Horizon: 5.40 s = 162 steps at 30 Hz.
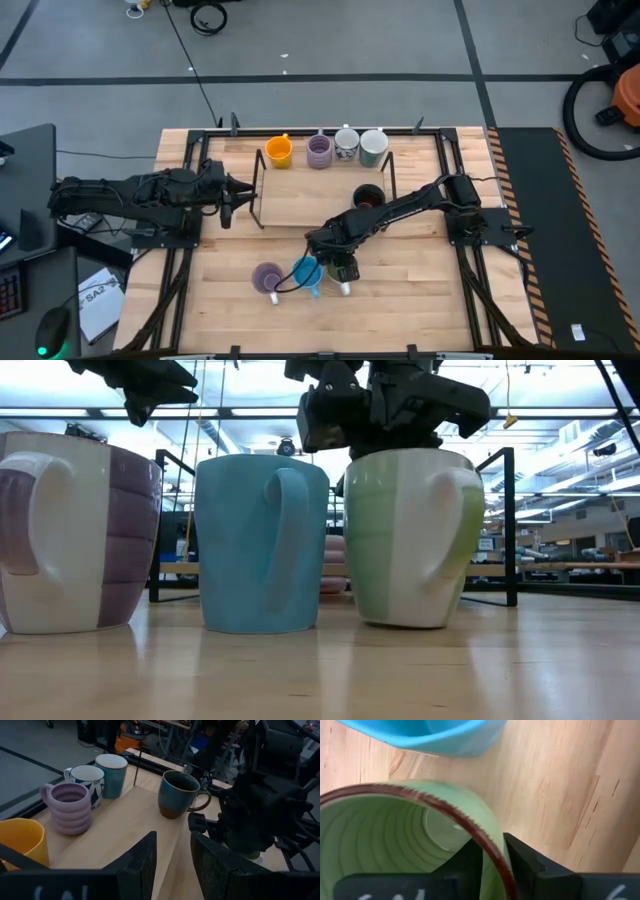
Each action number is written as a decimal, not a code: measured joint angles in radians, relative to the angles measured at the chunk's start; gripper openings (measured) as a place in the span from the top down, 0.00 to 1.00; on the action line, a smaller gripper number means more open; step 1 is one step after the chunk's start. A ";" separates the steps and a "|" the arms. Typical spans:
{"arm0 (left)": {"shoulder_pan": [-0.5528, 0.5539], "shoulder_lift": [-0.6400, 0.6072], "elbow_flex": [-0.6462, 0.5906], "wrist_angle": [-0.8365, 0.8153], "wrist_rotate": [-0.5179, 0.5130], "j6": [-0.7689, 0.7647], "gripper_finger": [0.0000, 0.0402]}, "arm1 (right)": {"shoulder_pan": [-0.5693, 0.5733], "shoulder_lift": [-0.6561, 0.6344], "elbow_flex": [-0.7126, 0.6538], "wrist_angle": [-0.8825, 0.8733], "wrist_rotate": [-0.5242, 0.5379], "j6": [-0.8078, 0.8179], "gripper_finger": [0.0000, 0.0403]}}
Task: Place coffee mugs
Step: Put the green mug on the shelf, then put the blue on the shelf
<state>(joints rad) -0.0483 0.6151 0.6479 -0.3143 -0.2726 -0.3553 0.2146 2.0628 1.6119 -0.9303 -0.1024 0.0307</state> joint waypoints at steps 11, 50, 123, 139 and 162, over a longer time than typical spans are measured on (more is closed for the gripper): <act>0.000 0.000 0.000 0.009 0.000 0.002 0.69 | 0.000 0.000 0.038 -0.041 0.002 0.007 0.87; 0.001 0.000 0.000 0.020 -0.031 0.000 0.69 | -0.203 0.000 0.283 -0.253 0.168 -0.234 0.92; 0.000 0.000 0.000 0.028 -0.029 0.060 0.69 | -0.382 0.024 0.416 -0.435 0.229 -0.270 0.67; 0.000 0.000 0.000 0.001 0.030 0.056 0.69 | -0.282 0.024 0.632 -0.495 0.185 -0.238 0.61; -0.002 0.063 0.107 -0.201 0.163 -0.002 0.69 | -0.006 0.027 0.504 -0.221 0.179 0.061 0.54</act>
<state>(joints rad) -0.0498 0.6786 0.7545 -0.5152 -0.1093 -0.3571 0.2085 2.0893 2.1159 -1.1509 0.0770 0.0914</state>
